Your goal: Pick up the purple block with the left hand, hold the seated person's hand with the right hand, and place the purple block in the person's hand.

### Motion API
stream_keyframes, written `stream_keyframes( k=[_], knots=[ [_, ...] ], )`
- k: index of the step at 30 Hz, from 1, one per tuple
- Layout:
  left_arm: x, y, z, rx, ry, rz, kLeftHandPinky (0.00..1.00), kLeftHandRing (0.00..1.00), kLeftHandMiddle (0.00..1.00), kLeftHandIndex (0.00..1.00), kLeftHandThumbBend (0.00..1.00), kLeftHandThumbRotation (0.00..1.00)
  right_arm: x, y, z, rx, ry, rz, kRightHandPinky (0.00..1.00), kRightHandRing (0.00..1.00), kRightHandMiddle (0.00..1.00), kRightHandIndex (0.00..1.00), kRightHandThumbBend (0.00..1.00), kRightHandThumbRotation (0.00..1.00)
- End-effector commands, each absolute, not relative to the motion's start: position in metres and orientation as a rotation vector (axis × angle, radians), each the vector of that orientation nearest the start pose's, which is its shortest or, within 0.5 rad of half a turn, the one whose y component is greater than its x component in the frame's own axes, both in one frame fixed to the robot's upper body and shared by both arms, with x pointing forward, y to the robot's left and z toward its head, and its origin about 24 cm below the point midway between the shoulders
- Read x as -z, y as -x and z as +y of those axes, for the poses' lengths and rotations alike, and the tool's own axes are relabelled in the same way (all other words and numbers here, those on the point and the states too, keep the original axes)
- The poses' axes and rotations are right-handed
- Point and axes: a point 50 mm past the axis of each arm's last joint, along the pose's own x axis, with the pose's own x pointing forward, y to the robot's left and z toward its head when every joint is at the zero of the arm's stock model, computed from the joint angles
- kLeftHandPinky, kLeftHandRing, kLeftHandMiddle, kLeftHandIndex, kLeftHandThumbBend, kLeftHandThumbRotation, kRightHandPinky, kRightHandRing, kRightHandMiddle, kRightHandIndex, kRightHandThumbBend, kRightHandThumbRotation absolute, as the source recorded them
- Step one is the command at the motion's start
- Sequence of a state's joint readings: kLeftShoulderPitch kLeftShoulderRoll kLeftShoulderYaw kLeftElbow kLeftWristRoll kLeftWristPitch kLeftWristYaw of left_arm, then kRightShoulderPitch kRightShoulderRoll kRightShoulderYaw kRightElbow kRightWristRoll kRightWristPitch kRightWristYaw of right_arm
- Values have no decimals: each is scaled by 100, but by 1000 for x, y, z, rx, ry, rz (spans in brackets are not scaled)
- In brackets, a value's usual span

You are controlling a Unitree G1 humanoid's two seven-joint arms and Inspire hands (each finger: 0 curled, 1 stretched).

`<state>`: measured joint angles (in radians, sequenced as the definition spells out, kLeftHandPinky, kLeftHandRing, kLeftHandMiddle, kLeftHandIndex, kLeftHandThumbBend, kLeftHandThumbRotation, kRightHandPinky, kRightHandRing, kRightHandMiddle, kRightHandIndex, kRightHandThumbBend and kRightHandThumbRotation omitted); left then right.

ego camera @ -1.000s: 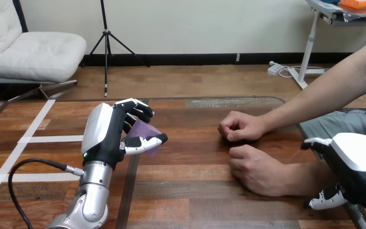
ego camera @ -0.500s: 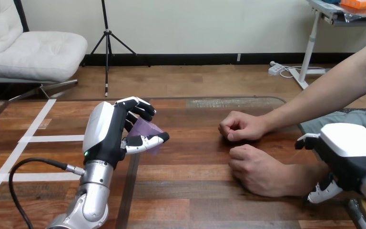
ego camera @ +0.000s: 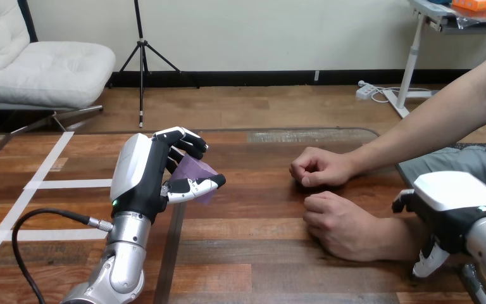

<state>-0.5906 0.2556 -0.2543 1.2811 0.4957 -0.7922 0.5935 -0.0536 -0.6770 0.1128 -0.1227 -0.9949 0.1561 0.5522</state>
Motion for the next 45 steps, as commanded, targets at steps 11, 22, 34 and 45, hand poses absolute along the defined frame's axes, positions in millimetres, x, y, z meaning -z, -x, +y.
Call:
stream_keyframes(
  k=[11,22,34,45],
  knots=[
    [-37,-330,162,-6,-670,-385,39,45,52,52,63,0,-92,-281,-241,-359,1746,310,83,82,82,81,86,13],
    [-37,-331,162,-10,-674,-380,39,45,51,52,64,0,-87,-287,-240,-391,1764,333,85,82,83,82,86,12],
    [-37,-331,163,-11,-675,-379,40,45,52,52,64,0,-81,-291,-240,-417,1781,359,84,83,84,82,85,16],
    [-38,-331,163,-12,-676,-385,40,45,52,53,64,0,-75,-293,-242,-417,1782,355,75,79,81,81,85,17]
  ],
)
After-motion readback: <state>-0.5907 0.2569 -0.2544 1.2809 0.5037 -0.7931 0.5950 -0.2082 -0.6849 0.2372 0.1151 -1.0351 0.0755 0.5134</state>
